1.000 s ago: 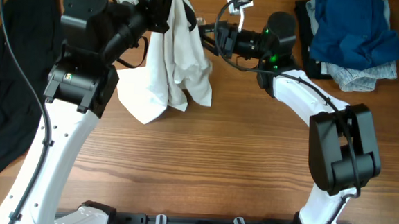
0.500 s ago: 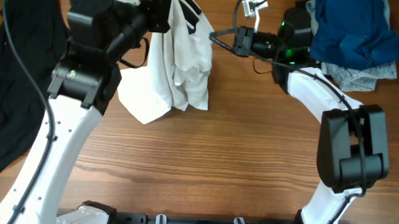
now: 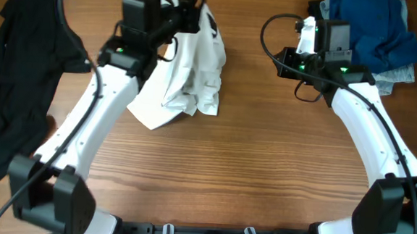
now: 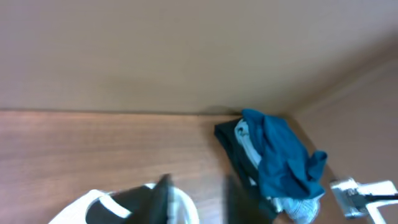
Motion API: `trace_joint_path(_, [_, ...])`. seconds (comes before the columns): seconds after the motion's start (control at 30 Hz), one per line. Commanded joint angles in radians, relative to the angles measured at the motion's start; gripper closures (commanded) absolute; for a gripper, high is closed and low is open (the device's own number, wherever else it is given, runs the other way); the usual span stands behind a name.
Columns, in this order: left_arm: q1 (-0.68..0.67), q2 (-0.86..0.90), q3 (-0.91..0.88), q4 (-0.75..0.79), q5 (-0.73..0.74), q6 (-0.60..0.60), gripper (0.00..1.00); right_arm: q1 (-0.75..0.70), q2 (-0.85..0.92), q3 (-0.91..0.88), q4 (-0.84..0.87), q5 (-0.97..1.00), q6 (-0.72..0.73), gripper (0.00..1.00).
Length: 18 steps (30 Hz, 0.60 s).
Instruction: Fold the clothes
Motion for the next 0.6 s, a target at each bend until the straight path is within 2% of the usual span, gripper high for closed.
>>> trace_joint_path(0.0, [-0.022, 0.040, 0.014, 0.004, -0.016, 0.134, 0.00, 0.006, -0.007, 0.006, -0.025, 0.049, -0.037, 0.80])
trace_joint_path(0.13, [0.020, 0.005, 0.014, -0.207, -0.064, 0.203, 0.00, 0.006, -0.007, 0.006, -0.035, 0.029, -0.041, 0.78])
trace_joint_path(0.2, [0.065, -0.025, 0.014, -0.391, -0.067, 0.225, 0.00, 0.006, -0.007, 0.006, -0.034, 0.007, -0.047, 0.77])
trace_joint_path(0.27, [0.110, -0.044, 0.014, -0.569, -0.066, 0.224, 0.00, 0.006, -0.007, 0.006, -0.038, 0.004, -0.047, 0.75])
trace_joint_path(0.4, [0.133, -0.045, 0.014, -0.807, -0.067, 0.219, 0.00, 0.006, -0.007, 0.006, -0.064, -0.015, -0.070, 0.74])
trace_joint_path(0.57, [0.117, -0.060, 0.014, -0.946, -0.081, 0.108, 0.00, 0.019, -0.007, 0.006, -0.080, -0.014, -0.092, 0.69])
